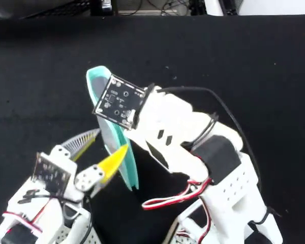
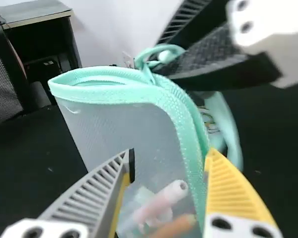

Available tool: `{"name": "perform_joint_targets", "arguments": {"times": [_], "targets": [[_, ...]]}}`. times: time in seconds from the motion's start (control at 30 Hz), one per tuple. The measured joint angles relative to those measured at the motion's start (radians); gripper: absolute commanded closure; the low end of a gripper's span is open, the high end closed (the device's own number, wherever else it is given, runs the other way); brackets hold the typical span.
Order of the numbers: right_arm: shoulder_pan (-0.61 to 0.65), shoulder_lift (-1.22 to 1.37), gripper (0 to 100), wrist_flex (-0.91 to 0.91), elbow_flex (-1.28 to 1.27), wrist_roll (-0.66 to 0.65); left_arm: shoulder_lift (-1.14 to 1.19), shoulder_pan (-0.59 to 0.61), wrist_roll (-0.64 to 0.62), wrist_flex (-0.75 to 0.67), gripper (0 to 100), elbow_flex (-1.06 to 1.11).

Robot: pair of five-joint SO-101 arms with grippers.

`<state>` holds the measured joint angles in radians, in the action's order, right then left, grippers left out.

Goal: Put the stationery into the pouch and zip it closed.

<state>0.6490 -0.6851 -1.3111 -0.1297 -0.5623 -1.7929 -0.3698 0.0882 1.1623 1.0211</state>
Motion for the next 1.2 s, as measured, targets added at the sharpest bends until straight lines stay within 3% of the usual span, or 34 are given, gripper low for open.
{"name": "perform_joint_targets", "arguments": {"times": [0.23, 0.57, 0.73, 0.93, 1.2], "targets": [[-0.002, 0.0, 98.6, -0.008, 0.002, 0.0, 0.0, 0.055, -0.006, -0.02, 75, 0.018], [0.003, 0.002, 98.6, -0.008, 0.002, 0.054, 0.0, 0.057, 0.002, 0.157, 75, -0.153], [0.058, 0.002, 98.6, -0.008, 0.002, 0.058, 0.0, -0.069, -0.003, 0.167, 75, -0.183], [0.071, 0.002, 98.6, -0.008, 0.002, 0.058, -0.002, -0.098, -0.035, 0.06, 75, -0.083], [0.071, 0.0, 98.6, -0.008, -0.025, 0.06, -0.002, 0.018, -0.035, -0.063, 75, 0.025]]}}
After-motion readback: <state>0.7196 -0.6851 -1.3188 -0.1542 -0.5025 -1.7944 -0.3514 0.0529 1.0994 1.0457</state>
